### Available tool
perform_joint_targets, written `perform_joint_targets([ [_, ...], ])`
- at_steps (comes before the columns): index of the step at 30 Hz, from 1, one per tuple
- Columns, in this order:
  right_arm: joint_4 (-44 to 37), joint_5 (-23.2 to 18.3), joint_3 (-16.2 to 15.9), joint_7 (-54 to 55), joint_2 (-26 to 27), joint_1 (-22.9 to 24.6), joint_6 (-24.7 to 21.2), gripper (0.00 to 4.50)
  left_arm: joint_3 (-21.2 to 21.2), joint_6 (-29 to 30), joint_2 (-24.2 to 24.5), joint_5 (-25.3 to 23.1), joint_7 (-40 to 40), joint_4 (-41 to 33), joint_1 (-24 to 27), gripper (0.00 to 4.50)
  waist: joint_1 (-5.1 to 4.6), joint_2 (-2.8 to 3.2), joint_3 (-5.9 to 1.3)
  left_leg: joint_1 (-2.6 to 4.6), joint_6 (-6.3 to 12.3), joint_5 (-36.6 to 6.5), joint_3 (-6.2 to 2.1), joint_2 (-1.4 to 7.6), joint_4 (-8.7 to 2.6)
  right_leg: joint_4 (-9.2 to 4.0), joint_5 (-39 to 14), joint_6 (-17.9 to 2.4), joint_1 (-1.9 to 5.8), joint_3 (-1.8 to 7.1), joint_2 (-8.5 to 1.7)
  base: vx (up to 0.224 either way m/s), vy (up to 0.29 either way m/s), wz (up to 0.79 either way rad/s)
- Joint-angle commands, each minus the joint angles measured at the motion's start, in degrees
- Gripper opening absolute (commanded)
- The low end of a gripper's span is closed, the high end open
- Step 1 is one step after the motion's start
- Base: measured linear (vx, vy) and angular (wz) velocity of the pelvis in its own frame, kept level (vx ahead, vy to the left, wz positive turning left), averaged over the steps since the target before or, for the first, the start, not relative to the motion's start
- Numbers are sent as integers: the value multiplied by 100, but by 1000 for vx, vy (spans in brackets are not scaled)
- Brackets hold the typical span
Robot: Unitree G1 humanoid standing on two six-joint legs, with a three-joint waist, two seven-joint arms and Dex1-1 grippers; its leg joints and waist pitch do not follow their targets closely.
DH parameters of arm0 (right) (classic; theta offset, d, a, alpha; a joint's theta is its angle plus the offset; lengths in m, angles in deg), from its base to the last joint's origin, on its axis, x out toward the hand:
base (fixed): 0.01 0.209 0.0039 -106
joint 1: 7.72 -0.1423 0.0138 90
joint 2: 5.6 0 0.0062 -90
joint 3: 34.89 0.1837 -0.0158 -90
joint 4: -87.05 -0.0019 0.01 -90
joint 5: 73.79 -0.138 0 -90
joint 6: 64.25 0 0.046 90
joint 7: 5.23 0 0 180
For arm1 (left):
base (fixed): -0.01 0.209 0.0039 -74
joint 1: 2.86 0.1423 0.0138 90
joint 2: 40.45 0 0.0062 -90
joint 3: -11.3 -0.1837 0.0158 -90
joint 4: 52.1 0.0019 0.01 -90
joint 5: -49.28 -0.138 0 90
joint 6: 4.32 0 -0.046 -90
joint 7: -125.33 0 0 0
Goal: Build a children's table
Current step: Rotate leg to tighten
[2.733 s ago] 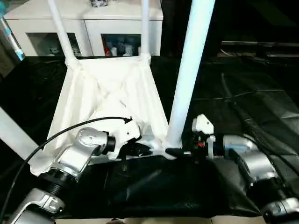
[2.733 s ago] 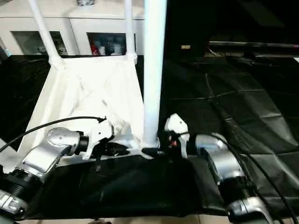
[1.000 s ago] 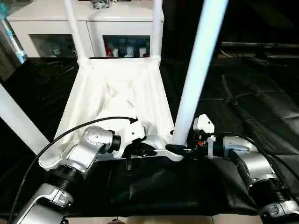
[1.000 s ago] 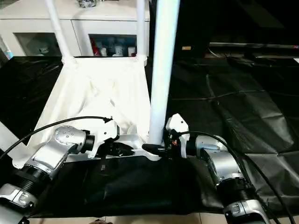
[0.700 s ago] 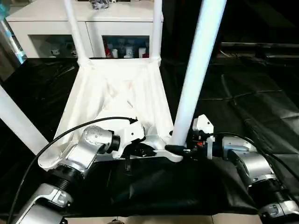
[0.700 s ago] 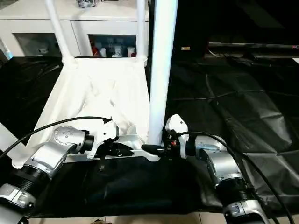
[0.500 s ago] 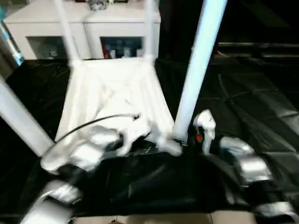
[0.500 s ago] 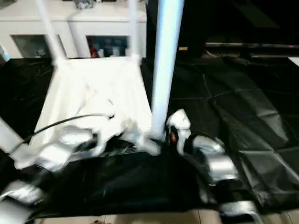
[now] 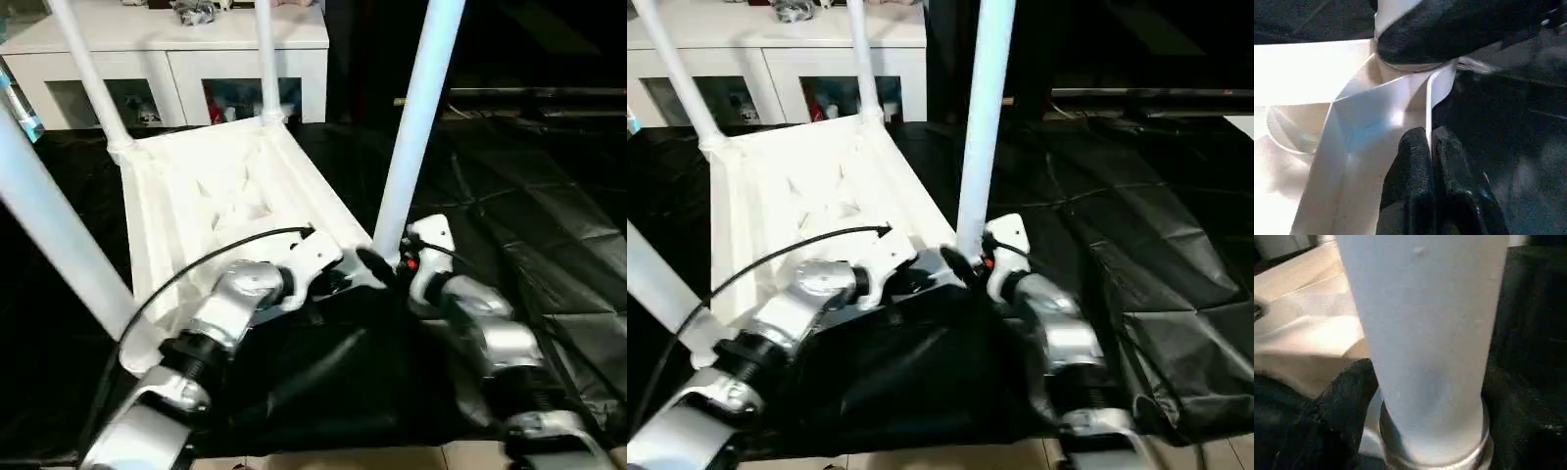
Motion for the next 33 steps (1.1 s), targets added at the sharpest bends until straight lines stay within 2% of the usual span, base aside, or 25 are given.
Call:
perform_joint_targets([
  [1, -240, -160, -651, -858, 108, 101, -113, 380, 20, -275, -34, 214, -165, -174, 38, 0, 12, -91, -296, 98, 346, -1383, -111, 213, -346, -495, -1149, -1151, 180, 199, -319, 0, 0, 0],
  [5, -398, -286, -702, -1735, -408, 163, -189, 380, -112, -383, 351, 384, -1137, -519, 261, 0, 17, -90, -297, 93, 385, -1421, -114, 233, -351, -481, -1107, -1207, 192, 193, -319, 0, 0, 0],
  [7, -415, -299, -700, -1941, -531, 166, -201, 380, -128, -387, 439, 409, -1294, -564, 286, 0, 17, -78, -294, 94, 387, -1379, -108, 242, -353, -468, -1031, -1260, 178, 191, -312, 0, 0, 0],
  [9, -388, -324, -662, -2301, -742, 140, -201, 348, -138, -408, 620, 472, -1636, -618, 313, 0, 39, -73, -299, 107, 384, -1349, -98, 248, -346, -455, -964, -1329, 173, 190, -310, 0, 0, 0],
  [11, -360, -319, -648, -2435, -820, 124, -179, 344, -145, -394, 724, 531, -1839, -663, 332, 0, 54, -82, -295, 109, 379, -1334, -92, 254, -346, -439, -883, -1376, 165, 191, -306, 0, 0, 0],
  [13, -339, -344, -657, -2527, -886, 112, -170, 322, -152, -369, 855, 586, -2077, -740, 371, 0, 71, -71, -296, 117, 367, -1330, -91, 259, -352, -437, -869, -1389, 164, 193, -315, 0, 0, 0],
  [19, -389, -340, -746, -2744, -922, 176, -149, 279, -124, -389, 945, 584, -2240, -773, 424, 0, 134, -79, -310, 115, 412, -1124, -78, 257, -326, -391, -501, -1454, 172, 193, -312, 0, 0, 0],
  [20, -399, -333, -754, -2775, -910, 198, -147, 267, -124, -391, 948, 581, -2230, -772, 433, 0, 140, -80, -308, 114, 402, -1136, -80, 258, -330, -393, -524, -1448, 173, 193, -317, 0, 0, 0],
  [26, -451, -346, -715, -2561, -791, 289, -204, 261, -64, -374, 837, 421, -1799, -642, 398, 0, 144, -89, -310, 118, 364, -1187, -81, 257, -334, -403, -643, -1414, 174, 195, -318, 0, 0, 0],
  [28, -306, -248, -594, -1896, -581, 293, -201, 261, 79, -299, 633, 315, -1227, -388, 236, 0, 134, -97, -301, 131, 315, -1240, -81, 259, -343, -421, -760, -1384, 158, 205, -324, 0, 0, 0],
  [29, -305, -247, -594, -1893, -580, 293, -200, 261, 79, -299, 632, 315, -1225, -387, 236, 0, 120, -103, -295, 133, 245, -1333, -87, 248, -354, -442, -960, -1341, 158, 207, -327, 0, 0, 0],
  [33, 96, -31, -335, -437, -30, 274, -117, 259, 226, -155, 193, 130, -230, 40, -66, 0, 84, -112, -271, 151, 76, -1588, -100, 233, -373, -518, -1639, -1127, 129, 226, -353, 0, 0, 0],
])
